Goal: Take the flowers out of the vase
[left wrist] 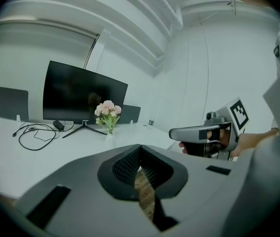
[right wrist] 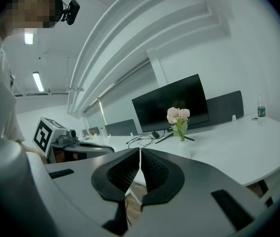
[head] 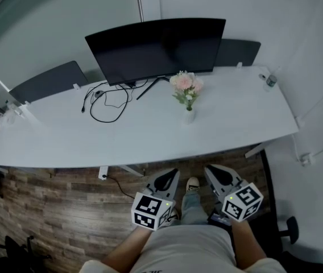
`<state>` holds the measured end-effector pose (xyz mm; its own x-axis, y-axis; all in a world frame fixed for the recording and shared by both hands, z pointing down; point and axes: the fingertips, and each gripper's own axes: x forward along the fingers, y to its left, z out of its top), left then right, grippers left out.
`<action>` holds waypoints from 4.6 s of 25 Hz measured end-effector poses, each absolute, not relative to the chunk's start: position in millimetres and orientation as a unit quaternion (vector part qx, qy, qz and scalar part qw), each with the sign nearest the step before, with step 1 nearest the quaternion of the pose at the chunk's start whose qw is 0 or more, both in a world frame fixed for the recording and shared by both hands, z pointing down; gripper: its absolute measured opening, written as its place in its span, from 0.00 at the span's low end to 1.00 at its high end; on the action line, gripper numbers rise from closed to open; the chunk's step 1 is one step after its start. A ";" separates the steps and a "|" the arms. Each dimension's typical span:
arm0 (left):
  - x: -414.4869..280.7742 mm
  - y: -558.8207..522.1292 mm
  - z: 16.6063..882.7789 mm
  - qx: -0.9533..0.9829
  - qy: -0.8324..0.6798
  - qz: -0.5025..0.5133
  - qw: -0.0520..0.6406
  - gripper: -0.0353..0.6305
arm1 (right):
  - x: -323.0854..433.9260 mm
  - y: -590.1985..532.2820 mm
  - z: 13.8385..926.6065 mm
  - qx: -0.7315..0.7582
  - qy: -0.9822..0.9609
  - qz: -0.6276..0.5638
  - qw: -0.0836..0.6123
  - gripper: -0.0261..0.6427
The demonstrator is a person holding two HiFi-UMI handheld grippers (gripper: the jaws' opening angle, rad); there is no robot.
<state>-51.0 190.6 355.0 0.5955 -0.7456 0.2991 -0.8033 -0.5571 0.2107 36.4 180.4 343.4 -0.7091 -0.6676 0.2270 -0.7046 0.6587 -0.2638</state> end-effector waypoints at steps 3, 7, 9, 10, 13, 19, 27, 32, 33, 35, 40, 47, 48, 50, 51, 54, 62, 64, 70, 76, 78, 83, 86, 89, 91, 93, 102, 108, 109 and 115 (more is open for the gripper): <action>-50.0 180.8 355.6 0.876 -0.443 0.092 0.165 0.06 | 36.7 167.0 340.5 0.377 -0.911 0.158 0.059 0.09; -48.5 157.3 358.1 0.873 -0.449 0.094 0.169 0.06 | 35.5 144.2 341.1 0.364 -0.916 0.155 0.065 0.09; -46.3 143.6 358.3 0.871 -0.450 0.095 0.170 0.06 | 36.1 131.2 342.7 0.357 -0.919 0.151 0.076 0.09; -44.9 136.6 357.9 0.871 -0.451 0.095 0.171 0.06 | 37.5 123.8 342.9 0.356 -0.919 0.151 0.080 0.09; -41.4 114.0 356.3 0.869 -0.453 0.095 0.172 0.06 | 43.5 99.2 341.9 0.357 -0.918 0.153 0.082 0.09; -33.7 66.8 353.3 0.865 -0.461 0.092 0.174 0.06 | 51.9 49.8 339.4 0.347 -0.921 0.156 0.087 0.09; -29.0 16.9 352.6 0.851 -0.485 0.089 0.181 0.06 | 57.4 -5.0 334.1 0.320 -0.931 0.155 0.084 0.09; -25.0 -8.3 349.9 0.842 -0.502 0.083 0.179 0.06 | 62.7 -33.2 334.9 0.305 -0.936 0.157 0.083 0.09; -23.8 -12.2 350.1 0.840 -0.505 0.082 0.179 0.06 | 63.1 -36.9 335.8 0.300 -0.937 0.157 0.084 0.09; -21.4 -19.5 351.1 0.837 -0.510 0.081 0.180 0.06 | 63.5 -44.4 336.7 0.291 -0.940 0.157 0.083 0.09; -13.0 -31.7 353.8 0.832 -0.519 0.077 0.179 0.06 | 68.4 -60.7 330.7 0.274 -0.948 0.150 0.062 0.09; -10.3 -37.7 354.7 0.829 -0.524 0.085 0.176 0.06 | 72.6 -72.6 336.8 0.274 -0.947 0.153 0.065 0.09; -11.5 -38.7 354.8 0.829 -0.524 0.084 0.176 0.06 | 72.1 -73.4 338.1 0.275 -0.947 0.154 0.065 0.09; -13.5 -39.7 356.2 0.830 -0.523 0.084 0.178 0.06 | 71.0 -73.8 340.2 0.277 -0.946 0.156 0.067 0.09; -14.3 -40.4 357.1 0.830 -0.521 0.085 0.179 0.06 | 70.4 -74.0 340.9 0.279 -0.945 0.157 0.068 0.09; -15.8 -44.0 359.8 0.834 -0.514 0.087 0.183 0.06 | 70.1 -75.3 342.0 0.287 -0.942 0.158 0.071 0.09; -26.0 -52.9 360.5 0.844 -0.491 0.102 0.191 0.06 | 72.1 -85.4 343.4 0.314 -0.930 0.174 0.074 0.09; -28.6 -54.1 363.4 0.845 -0.487 0.108 0.191 0.06 | 71.9 -88.8 343.2 0.318 -0.929 0.174 0.074 0.09; -34.7 -60.0 369.0 0.848 -0.480 0.107 0.197 0.06 | 68.8 -96.5 350.3 0.324 -0.925 0.182 0.081 0.09; -38.1 -65.1 378.4 0.851 -0.474 0.113 0.197 0.06 | 63.3 -100.3 360.0 0.322 -0.924 0.185 0.094 0.09; -37.3 -67.8 381.6 0.853 -0.469 0.116 0.196 0.06 | 61.6 -101.5 361.9 0.321 -0.924 0.184 0.097 0.09; -36.8 -72.7 390.7 0.854 -0.467 0.115 0.201 0.06 | 60.6 -107.4 367.0 0.321 -0.924 0.183 0.102 0.09; -38.4 -74.1 398.5 0.852 -0.467 0.117 0.205 0.06 | 60.5 -110.9 372.5 0.322 -0.922 0.184 0.107 0.09; -38.8 -75.0 406.5 0.852 -0.466 0.119 0.209 0.06 | 61.6 -112.8 378.1 0.324 -0.921 0.189 0.109 0.09; -38.4 -74.5 413.2 0.851 -0.465 0.122 0.212 0.06 | 62.0 -113.2 382.4 0.324 -0.920 0.192 0.111 0.09; -38.1 -74.1 418.6 0.850 -0.465 0.123 0.215 0.06 | 60.6 -112.8 386.5 0.322 -0.919 0.195 0.113 0.09; -41.1 -83.9 431.4 0.848 -0.465 0.125 0.220 0.06 | 49.5 -117.5 405.5 0.315 -0.919 0.205 0.119 0.09; -41.1 -86.8 442.5 0.848 -0.462 0.135 0.222 0.06 | 45.9 -122.7 417.2 0.324 -0.915 0.203 0.128 0.09; -40.4 -87.3 443.5 0.849 -0.461 0.138 0.219 0.06 | 45.0 -123.5 418.6 0.325 -0.915 0.202 0.128 0.09; -36.4 -91.8 448.7 0.854 -0.453 0.142 0.214 0.09 | 32.2 -123.4 421.6 0.307 -0.923 0.200 0.120 0.09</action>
